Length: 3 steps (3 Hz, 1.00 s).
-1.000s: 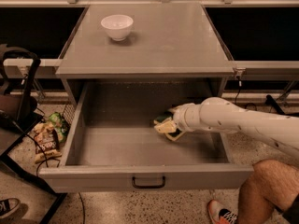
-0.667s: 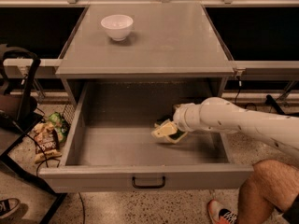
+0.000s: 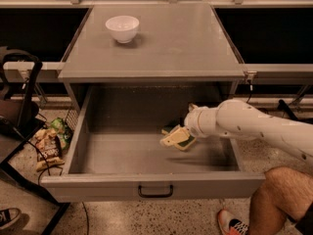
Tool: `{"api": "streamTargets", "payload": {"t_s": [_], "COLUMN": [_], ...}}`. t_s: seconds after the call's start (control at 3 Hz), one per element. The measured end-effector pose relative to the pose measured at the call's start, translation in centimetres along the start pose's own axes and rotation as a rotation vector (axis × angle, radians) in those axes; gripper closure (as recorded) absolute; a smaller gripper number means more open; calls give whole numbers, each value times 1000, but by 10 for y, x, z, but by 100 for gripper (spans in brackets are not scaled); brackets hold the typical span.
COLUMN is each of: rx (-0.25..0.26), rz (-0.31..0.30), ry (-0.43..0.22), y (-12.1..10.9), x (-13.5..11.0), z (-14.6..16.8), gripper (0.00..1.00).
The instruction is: Place sponge into top drawer
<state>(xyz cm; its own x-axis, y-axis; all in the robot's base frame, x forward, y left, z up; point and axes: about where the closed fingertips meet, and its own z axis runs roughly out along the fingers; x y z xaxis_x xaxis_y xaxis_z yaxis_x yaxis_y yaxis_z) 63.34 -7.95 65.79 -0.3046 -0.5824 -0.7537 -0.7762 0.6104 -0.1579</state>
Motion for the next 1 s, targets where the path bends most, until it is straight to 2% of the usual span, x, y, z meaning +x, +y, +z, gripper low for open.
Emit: {"api": "streamTargets", "payload": {"t_s": [0.33,0.67,1.0], "rx": [-50,-35,25], "rz": [-30,-96,-200], "ry": [68,190,289], "y": [18,12,-8], "x": [-6,-35,-77], "z": [-31,-84,-142], "gripper": [0,0,0]}}
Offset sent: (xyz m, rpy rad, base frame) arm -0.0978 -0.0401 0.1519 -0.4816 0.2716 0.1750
